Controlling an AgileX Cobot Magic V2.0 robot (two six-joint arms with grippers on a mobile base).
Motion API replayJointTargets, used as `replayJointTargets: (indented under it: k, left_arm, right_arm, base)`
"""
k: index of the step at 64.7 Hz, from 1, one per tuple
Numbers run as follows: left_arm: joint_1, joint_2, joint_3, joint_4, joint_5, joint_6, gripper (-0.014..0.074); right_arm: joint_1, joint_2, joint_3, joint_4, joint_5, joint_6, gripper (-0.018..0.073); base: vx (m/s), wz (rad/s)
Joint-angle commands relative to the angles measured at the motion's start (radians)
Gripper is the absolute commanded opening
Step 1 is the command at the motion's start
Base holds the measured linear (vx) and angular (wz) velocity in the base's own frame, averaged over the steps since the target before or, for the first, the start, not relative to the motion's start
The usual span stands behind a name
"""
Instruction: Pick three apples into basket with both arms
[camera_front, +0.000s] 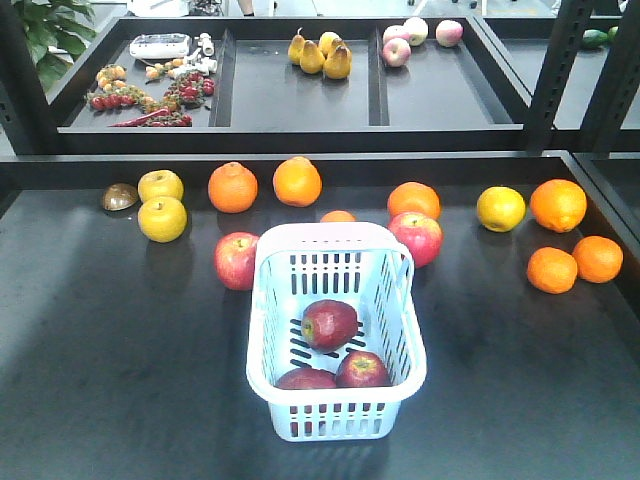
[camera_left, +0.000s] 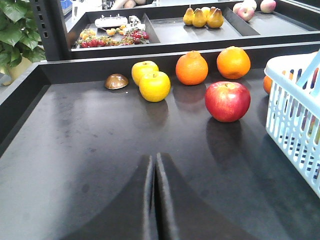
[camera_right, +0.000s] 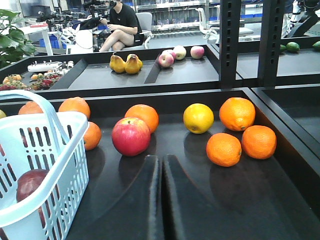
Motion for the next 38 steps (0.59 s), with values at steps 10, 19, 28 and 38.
replayJointTargets:
  k: [10, 19, 28, 38]
  left_arm:
    - [0.001, -0.022, 0.019, -0.003, -0.071, -0.003, -0.0007]
    - [0.001, -0.022, 0.019, -0.003, -0.071, -0.003, -0.0007]
    - [0.001, -0.022, 0.019, -0.003, -0.071, -0.003, -0.0007]
    - [0.001, -0.022, 0.019, -0.003, -0.071, -0.003, -0.0007]
  right_arm:
    - [-0.006, -0.009, 0.014, -0.008, -0.075, -0.003, -0.0003]
    - [-0.006, -0.009, 0.014, -0.008, -0.075, -0.003, -0.0003]
    - [-0.006, -0.009, 0.014, -0.008, -0.075, -0.003, -0.0003]
    - [-0.006, -0.009, 0.014, -0.008, -0.074, -0.003, -0.0003]
  base:
    - [0.0, 0.0]
    - [0.0, 0.0]
    - [0.0, 0.0]
    - [0.0, 0.0]
